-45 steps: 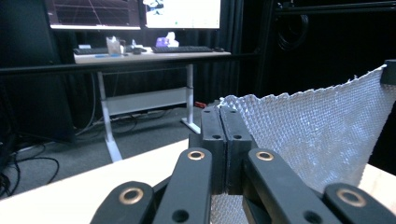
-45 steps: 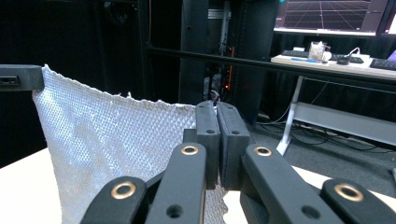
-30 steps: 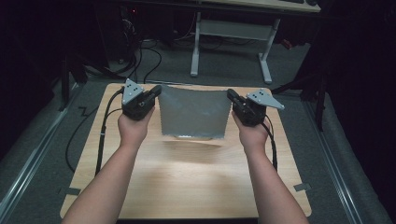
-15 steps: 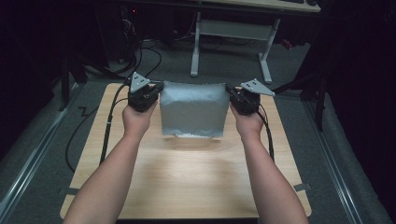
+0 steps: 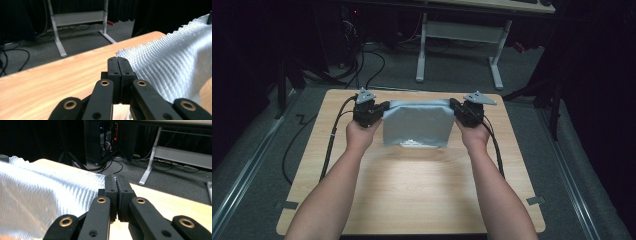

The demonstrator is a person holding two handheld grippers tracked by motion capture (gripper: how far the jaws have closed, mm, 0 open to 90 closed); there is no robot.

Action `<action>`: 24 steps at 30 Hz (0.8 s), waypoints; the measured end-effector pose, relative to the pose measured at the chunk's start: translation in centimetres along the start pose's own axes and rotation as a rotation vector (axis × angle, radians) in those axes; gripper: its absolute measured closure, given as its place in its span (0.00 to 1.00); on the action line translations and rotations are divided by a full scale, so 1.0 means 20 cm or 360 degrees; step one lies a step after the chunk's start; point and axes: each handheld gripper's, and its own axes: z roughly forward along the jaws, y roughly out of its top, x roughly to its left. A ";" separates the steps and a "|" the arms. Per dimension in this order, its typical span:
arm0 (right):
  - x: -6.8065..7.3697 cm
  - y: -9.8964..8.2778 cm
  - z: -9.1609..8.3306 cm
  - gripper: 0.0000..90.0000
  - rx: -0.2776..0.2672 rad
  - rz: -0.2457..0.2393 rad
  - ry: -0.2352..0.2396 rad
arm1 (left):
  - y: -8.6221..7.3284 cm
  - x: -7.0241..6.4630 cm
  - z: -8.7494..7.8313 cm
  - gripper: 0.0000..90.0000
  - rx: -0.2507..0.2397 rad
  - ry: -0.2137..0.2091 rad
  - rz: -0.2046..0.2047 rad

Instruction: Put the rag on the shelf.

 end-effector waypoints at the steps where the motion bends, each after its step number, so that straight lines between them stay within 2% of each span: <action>1: 0.00 -0.02 0.00 0.99 0.0011 0.0004 0.0008 | -0.01 0.00 0.00 1.00 0.0007 -0.0008 -0.0005; 6: 0.00 -0.07 0.00 0.99 0.0034 0.0028 0.0018 | -0.07 -0.02 0.02 1.00 0.0040 -0.0039 -0.0023; 8: 0.00 -0.09 0.00 0.99 0.0050 0.0028 0.0023 | -0.09 -0.03 0.02 1.00 0.0068 -0.0046 -0.0011; 12: 0.01 -0.13 0.00 0.99 0.0055 0.0030 0.0039 | -0.14 -0.03 0.03 1.00 0.0063 -0.0061 -0.0053; 20: 0.00 -0.22 0.02 0.99 0.0121 0.0048 0.0051 | -0.25 -0.02 0.07 1.00 0.0144 -0.0078 -0.0089; 24: -0.01 -0.27 0.04 0.99 0.0146 0.0069 0.0050 | -0.28 -0.02 0.08 1.00 0.0146 -0.0087 -0.0098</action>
